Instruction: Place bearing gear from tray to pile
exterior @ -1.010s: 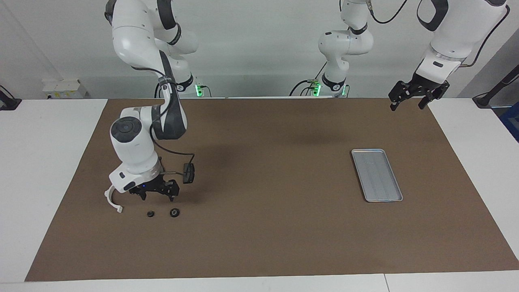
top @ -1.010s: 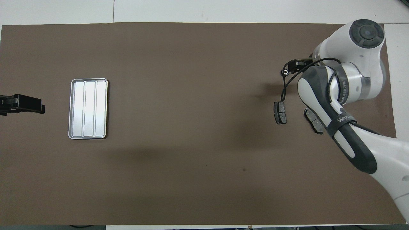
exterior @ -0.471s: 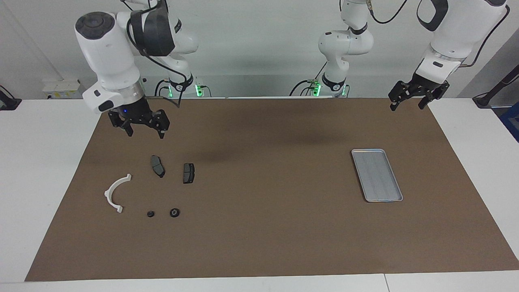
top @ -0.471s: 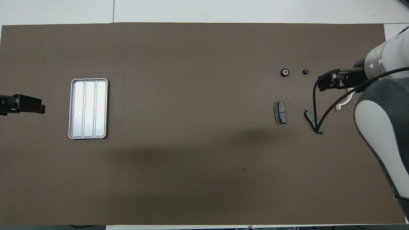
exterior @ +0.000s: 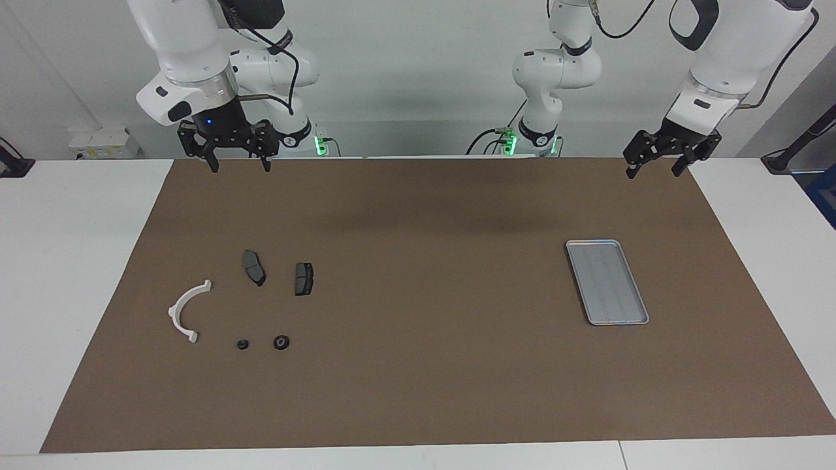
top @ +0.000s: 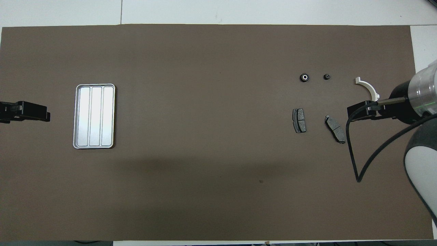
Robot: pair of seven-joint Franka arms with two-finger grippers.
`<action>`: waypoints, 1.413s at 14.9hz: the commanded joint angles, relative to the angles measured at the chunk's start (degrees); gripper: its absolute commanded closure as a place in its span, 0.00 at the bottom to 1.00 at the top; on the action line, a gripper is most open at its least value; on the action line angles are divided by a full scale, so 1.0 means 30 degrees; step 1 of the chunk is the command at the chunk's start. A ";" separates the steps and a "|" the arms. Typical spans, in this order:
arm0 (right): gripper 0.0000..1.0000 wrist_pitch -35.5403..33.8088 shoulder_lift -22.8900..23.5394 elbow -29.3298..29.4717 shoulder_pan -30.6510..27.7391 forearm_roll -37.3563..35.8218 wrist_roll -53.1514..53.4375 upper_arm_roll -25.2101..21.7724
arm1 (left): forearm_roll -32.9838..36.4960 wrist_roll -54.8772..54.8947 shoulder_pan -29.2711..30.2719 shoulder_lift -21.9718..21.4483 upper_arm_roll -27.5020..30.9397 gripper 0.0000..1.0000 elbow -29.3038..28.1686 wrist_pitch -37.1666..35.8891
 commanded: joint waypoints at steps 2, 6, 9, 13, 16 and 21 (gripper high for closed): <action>0.00 -0.0064 -0.0283 -0.0404 -0.0157 0.0344 -0.0622 -0.0065 | -0.0211 0.0158 -0.0426 -0.0108 0.0168 0.00 -0.0237 0.0410; 0.00 0.0228 -0.0225 -0.0404 -0.0889 0.1135 -0.0534 -0.0094 | -0.0211 0.0129 -0.0427 -0.0108 0.0168 0.00 -0.0266 0.0410; 0.00 0.0229 -0.0224 -0.0404 -0.1066 0.1106 -0.0534 -0.0124 | -0.0211 0.0158 -0.0427 -0.0108 0.0168 0.00 -0.0237 0.0410; 0.00 0.0200 -0.0254 -0.0375 -0.0861 0.1106 -0.0533 -0.0124 | -0.0211 0.0158 -0.0427 -0.0108 0.0168 0.00 -0.0266 0.0410; 0.00 0.0200 -0.0312 -0.0288 -0.0861 0.1135 -0.0534 -0.0094 | -0.0211 0.0158 -0.0427 -0.0108 0.0168 0.00 -0.0266 0.0410; 0.00 0.0199 -0.0488 -0.0287 -0.0890 0.1281 -0.0534 -0.0094 | -0.0211 0.0158 -0.0427 -0.0108 0.0168 0.00 -0.0266 0.0410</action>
